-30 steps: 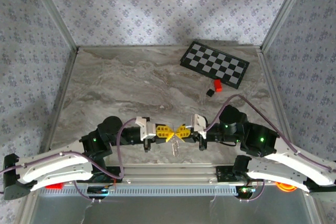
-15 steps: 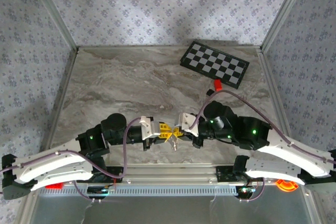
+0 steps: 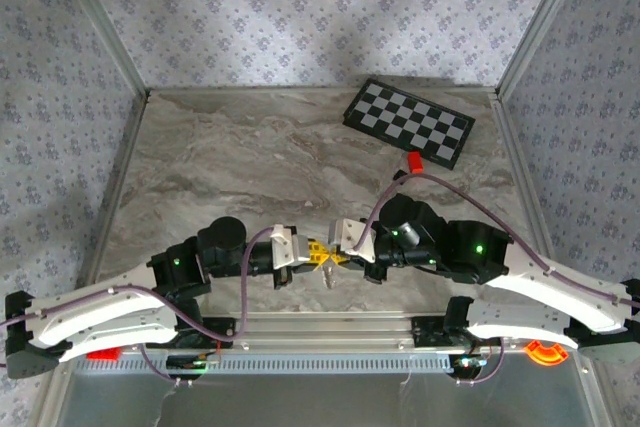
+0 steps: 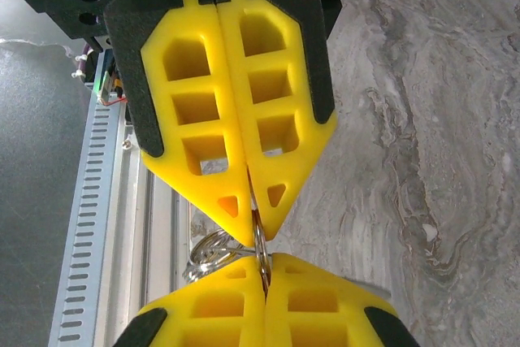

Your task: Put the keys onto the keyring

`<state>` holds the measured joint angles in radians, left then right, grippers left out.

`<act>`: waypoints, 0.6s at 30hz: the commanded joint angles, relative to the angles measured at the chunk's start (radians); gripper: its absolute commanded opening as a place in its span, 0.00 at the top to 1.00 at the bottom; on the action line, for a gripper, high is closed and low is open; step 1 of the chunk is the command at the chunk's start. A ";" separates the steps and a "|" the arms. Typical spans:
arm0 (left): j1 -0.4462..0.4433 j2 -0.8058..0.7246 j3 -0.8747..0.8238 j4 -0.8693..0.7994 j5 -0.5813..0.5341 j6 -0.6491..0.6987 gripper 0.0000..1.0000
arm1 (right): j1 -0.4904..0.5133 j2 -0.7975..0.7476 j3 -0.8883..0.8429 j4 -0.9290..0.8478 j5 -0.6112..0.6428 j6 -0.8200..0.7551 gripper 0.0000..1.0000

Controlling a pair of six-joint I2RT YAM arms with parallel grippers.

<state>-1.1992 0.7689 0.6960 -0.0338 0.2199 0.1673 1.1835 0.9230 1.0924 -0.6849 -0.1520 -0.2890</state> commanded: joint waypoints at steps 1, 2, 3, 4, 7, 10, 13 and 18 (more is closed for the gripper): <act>0.000 -0.039 0.018 0.087 -0.012 -0.019 1.00 | 0.011 -0.019 0.031 -0.008 -0.005 -0.007 1.00; 0.001 -0.047 0.012 0.103 -0.009 -0.023 1.00 | 0.010 -0.022 0.029 -0.004 -0.005 -0.006 1.00; 0.000 -0.054 0.007 0.124 -0.005 -0.026 1.00 | 0.010 -0.027 0.025 0.001 -0.004 -0.002 1.00; 0.000 -0.058 0.002 0.143 0.000 -0.030 1.00 | 0.010 -0.034 0.020 0.007 -0.004 0.001 0.96; 0.001 -0.066 -0.008 0.185 0.022 -0.038 1.00 | 0.010 -0.061 -0.001 0.038 -0.010 0.011 0.91; 0.000 -0.065 -0.019 0.230 0.049 -0.053 1.00 | 0.010 -0.099 -0.033 0.080 -0.015 0.021 0.89; 0.001 -0.056 -0.035 0.281 0.072 -0.073 1.00 | 0.008 -0.138 -0.072 0.148 -0.050 0.024 0.86; 0.000 -0.037 -0.058 0.371 0.113 -0.119 1.00 | 0.004 -0.178 -0.114 0.200 -0.085 0.036 0.82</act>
<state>-1.1988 0.7303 0.6338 0.2070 0.2867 0.0902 1.1873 0.7639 0.9962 -0.5316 -0.1940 -0.2729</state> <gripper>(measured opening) 0.047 0.177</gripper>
